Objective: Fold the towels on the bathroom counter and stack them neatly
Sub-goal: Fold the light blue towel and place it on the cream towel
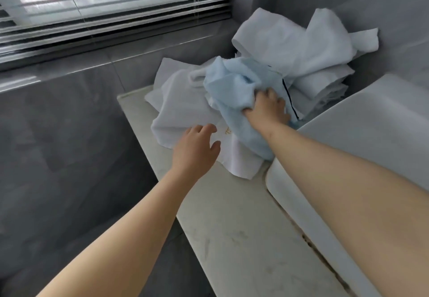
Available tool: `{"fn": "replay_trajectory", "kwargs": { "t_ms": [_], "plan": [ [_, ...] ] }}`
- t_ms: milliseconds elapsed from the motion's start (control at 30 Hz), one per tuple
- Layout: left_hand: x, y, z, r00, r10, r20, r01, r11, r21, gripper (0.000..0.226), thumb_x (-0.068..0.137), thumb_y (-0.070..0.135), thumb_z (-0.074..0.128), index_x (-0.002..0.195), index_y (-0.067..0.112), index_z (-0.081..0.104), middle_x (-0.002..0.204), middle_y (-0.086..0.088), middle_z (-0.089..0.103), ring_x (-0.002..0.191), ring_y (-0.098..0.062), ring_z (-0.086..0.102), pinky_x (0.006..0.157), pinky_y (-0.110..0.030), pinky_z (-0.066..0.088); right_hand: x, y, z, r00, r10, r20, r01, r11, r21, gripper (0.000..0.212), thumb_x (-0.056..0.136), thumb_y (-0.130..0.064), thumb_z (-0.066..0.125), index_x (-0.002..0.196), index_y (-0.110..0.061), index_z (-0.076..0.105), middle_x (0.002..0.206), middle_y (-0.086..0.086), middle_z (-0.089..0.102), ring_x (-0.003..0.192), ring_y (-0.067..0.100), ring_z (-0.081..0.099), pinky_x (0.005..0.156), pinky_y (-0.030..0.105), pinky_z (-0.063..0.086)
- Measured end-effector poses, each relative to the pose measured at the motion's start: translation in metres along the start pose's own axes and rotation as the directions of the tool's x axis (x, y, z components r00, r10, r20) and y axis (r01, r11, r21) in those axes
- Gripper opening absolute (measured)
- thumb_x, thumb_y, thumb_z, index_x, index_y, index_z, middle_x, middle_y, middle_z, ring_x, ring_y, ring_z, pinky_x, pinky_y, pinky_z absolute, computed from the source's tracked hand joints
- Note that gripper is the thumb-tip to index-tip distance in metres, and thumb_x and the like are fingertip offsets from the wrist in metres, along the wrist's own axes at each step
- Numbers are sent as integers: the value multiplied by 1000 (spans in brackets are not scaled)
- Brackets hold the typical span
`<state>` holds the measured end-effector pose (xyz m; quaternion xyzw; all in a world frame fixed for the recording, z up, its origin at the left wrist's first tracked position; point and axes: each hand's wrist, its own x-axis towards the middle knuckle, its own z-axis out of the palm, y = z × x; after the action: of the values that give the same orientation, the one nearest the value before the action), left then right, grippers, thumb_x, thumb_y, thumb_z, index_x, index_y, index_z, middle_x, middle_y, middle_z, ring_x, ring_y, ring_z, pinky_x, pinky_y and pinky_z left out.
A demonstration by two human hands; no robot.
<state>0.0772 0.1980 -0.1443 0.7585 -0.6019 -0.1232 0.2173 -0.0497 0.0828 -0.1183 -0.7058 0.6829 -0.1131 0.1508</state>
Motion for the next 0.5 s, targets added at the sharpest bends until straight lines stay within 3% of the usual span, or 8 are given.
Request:
{"fn": "replay_trajectory", "kwargs": {
  "t_ms": [100, 167, 233, 300, 333, 400, 500],
  "plan": [
    [-3, -6, 4, 998, -60, -9, 58, 990, -126, 37, 92, 28, 53, 129, 22, 50, 129, 2, 53, 116, -20, 48, 85, -27, 39, 0, -2, 1, 983, -80, -167, 126, 949, 290, 28, 96, -23, 40, 118, -12, 53, 125, 6, 54, 115, 27, 48, 92, 41, 42],
    [-5, -6, 4, 995, -90, -31, 81, 971, -225, 36, 93, 29, 53, 127, 20, 51, 126, 1, 54, 114, -17, 51, 84, -26, 40, -9, -7, -9, 961, -70, -266, 202, 836, 510, 22, 95, -16, 42, 113, -9, 53, 105, 0, 60, 92, 16, 54, 77, 26, 41],
    [-8, -3, 2, 992, -124, -36, 103, 927, -362, 35, 94, 33, 51, 126, 21, 50, 120, 1, 57, 109, -15, 54, 82, -27, 43, -24, -14, -18, 949, -58, -311, 271, 658, 702, 17, 95, -14, 44, 109, -9, 53, 90, -10, 58, 78, 4, 52, 67, 13, 39],
    [-12, 4, -4, 981, -196, -6, 153, 783, -603, 35, 95, 39, 46, 126, 22, 48, 115, 4, 58, 105, -14, 55, 84, -30, 46, -43, -21, -25, 961, -20, -276, 260, 409, 874, 18, 95, -13, 44, 110, -12, 54, 94, -12, 59, 87, 0, 55, 78, 10, 41],
    [-15, 7, -8, 970, -242, 26, 186, 669, -720, 33, 96, 41, 42, 124, 24, 46, 113, 8, 57, 106, -14, 54, 87, -31, 46, -52, -22, -25, 971, -5, -239, 229, 298, 926, 19, 94, -14, 44, 110, -13, 56, 101, -7, 62, 95, 4, 57, 85, 14, 44],
    [-21, 13, -16, 941, -324, 100, 247, 456, -855, 35, 97, 47, 34, 125, 28, 41, 110, 14, 51, 111, -16, 52, 96, -37, 44, -73, -22, -20, 991, 21, -135, 130, 156, 979, 22, 92, -21, 45, 106, -17, 61, 109, 1, 65, 105, 15, 60, 93, 28, 47],
    [-31, 10, -26, 907, -360, 219, 309, 213, -927, 48, 94, 57, 31, 135, 32, 37, 125, 12, 48, 113, -18, 53, 97, -42, 46, -105, -15, -6, 998, -8, 69, -69, -23, 997, 26, 95, -28, 44, 105, -16, 64, 106, 5, 68, 102, 21, 62, 91, 37, 48]
  ]
}}
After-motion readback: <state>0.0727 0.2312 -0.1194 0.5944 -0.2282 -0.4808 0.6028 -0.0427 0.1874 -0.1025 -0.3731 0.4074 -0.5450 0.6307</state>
